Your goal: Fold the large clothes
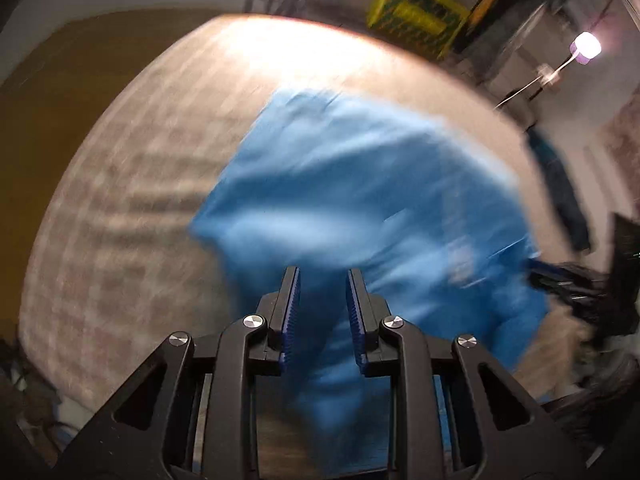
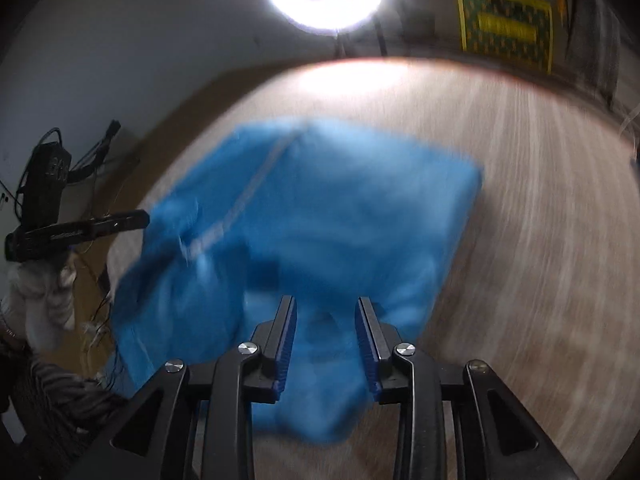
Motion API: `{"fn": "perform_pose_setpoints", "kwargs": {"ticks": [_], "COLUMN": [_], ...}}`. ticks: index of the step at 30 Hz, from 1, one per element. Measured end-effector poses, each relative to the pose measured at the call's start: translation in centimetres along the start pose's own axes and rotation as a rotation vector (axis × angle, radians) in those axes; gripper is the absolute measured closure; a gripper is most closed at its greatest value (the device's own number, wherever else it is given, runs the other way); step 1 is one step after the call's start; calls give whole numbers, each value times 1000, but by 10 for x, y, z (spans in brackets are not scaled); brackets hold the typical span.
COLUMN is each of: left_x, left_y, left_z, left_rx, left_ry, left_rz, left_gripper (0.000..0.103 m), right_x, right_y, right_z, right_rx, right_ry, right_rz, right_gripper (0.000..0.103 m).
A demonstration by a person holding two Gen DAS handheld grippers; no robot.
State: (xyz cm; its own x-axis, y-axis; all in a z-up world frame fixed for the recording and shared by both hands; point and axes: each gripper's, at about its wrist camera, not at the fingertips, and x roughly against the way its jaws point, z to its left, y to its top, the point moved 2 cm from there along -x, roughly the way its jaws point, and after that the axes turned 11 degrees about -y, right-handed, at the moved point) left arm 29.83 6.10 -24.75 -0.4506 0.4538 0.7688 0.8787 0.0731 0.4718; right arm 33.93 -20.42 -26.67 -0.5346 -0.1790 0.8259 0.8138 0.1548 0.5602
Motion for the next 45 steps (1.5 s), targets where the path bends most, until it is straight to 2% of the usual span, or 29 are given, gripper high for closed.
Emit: {"fn": "perform_pose_setpoints", "kwargs": {"ticks": [2,5,7,9,11,12,13,14,15,17,20,23,24,28,30,32,33,34,36,41,45], "left_x": [-9,3,27,46,62,65,69,69,66,53,25,0,-5,-11,-12,-20,-25,-27,-24,-4,11], "left_y": [-15,-25,-21,-14,-5,-3,3,4,8,12,10,8,8,17,17,16,14,14,14,-7,-38], "left_z": [23,44,53,61,66,68,70,72,77,86,96,104,105,106,105,98,92,86,73,56,26], "left_rx": [47,125,153,202,239,248,268,281,304,364,455,500,503,512,514,488,469,435,374,397,350], "left_ry": [40,20,24,-3,-24,-34,-58,-69,-90,-187,-276,-304,-311,-354,-352,-348,-339,-311,-276,-307,-305], "left_rz": [52,51,-9,-72,-127,-143,-167,-176,-183,-161,-101,-47,-39,-57,-67,-25,-6,-12,-19,-30,-1], "left_gripper": [80,80,80,80,80,76,61,42,36,33,33,33,34,34,40,90,91,93,96,100,100], "right_x": [-4,2,11,23,39,44,47,51,51,42,23,6,6,0,-3,-5,-7,-6,-7,19,45], "right_y": [-17,-35,-39,-40,-42,-42,-43,-45,-48,-57,-68,-76,-75,-75,-74,-69,-67,-69,-68,-55,-44], "right_z": [-4,-3,-6,-14,-25,-30,-32,-37,-40,-47,-48,-41,-40,-40,-36,-34,-33,-31,-34,-48,-64], "right_rx": [3,40,33,-21,-108,-149,-178,-237,-277,-377,-458,-477,-481,-557,-583,-564,-557,-556,-566,-455,-326], "right_ry": [-27,-62,-54,-18,28,36,41,63,81,133,198,239,241,280,302,277,270,275,297,250,175], "right_rz": [30,41,42,37,7,-7,-16,-32,-36,-15,28,51,25,-2,-13,-17,-12,0,6,-10,-21], "right_gripper": [72,72,72,71,65,53,40,35,31,31,34,39,39,40,44,63,76,84,95,100,101]}}
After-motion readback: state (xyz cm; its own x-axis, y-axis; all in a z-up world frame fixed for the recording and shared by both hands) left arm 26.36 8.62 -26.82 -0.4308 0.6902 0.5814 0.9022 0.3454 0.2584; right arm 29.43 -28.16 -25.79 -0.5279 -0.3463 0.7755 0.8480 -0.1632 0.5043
